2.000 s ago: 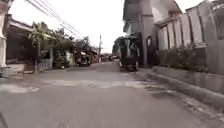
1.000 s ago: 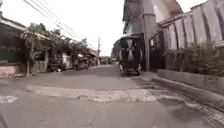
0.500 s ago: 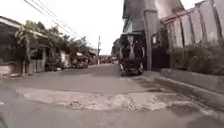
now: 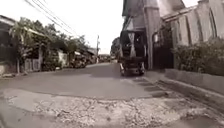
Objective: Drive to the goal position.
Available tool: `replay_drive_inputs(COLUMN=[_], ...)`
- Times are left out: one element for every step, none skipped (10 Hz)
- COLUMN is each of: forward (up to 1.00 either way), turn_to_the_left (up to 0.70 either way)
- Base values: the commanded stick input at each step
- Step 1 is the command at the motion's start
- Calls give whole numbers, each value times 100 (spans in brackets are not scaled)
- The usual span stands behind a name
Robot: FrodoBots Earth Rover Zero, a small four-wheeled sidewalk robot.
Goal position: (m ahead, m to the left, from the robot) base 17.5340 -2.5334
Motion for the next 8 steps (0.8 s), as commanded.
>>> replay_drive_inputs(forward=[70, 70, 70, 70, 70, 70, 70, 70], turn_to_the_left=[0, 0, 0, 0, 0, 0, 0, 0])
